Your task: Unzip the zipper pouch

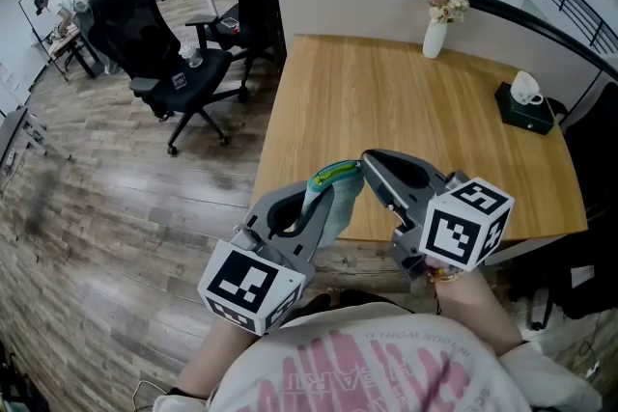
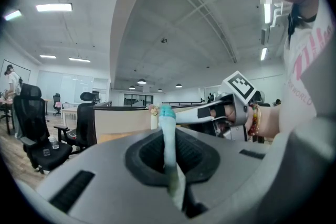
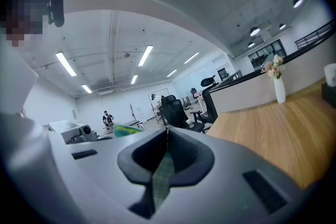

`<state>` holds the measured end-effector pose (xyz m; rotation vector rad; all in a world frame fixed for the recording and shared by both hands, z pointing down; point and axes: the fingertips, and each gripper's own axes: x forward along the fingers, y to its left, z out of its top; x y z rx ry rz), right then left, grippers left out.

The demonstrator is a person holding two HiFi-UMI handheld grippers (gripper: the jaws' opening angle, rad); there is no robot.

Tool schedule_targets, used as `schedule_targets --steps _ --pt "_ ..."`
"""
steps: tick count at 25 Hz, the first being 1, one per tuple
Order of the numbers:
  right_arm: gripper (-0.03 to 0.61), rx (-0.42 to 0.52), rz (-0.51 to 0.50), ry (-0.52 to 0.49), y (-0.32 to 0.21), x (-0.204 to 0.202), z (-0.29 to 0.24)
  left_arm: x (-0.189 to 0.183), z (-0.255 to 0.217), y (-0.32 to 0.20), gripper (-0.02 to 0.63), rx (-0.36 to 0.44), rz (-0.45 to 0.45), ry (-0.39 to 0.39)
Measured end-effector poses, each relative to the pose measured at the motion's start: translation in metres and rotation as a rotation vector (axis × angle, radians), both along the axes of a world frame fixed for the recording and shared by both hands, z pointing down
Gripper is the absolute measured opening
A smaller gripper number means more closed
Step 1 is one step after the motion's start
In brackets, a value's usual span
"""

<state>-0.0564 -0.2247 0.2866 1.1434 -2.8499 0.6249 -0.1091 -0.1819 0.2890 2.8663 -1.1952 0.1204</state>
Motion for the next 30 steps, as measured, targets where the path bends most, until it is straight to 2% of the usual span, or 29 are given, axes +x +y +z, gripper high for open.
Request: schedule_targets --steps 9,30 --pt "0.003 -0.013 0.062 0.017 -0.008 0.019 0.007 -0.004 -0.007 0.000 0.006 -0.016 0.000 0.067" --pt "0.003 -0.058 0.141 -0.022 -0.023 0.054 0.019 0.001 -0.011 -0.009 0.008 -0.050 -0.017 0.123"
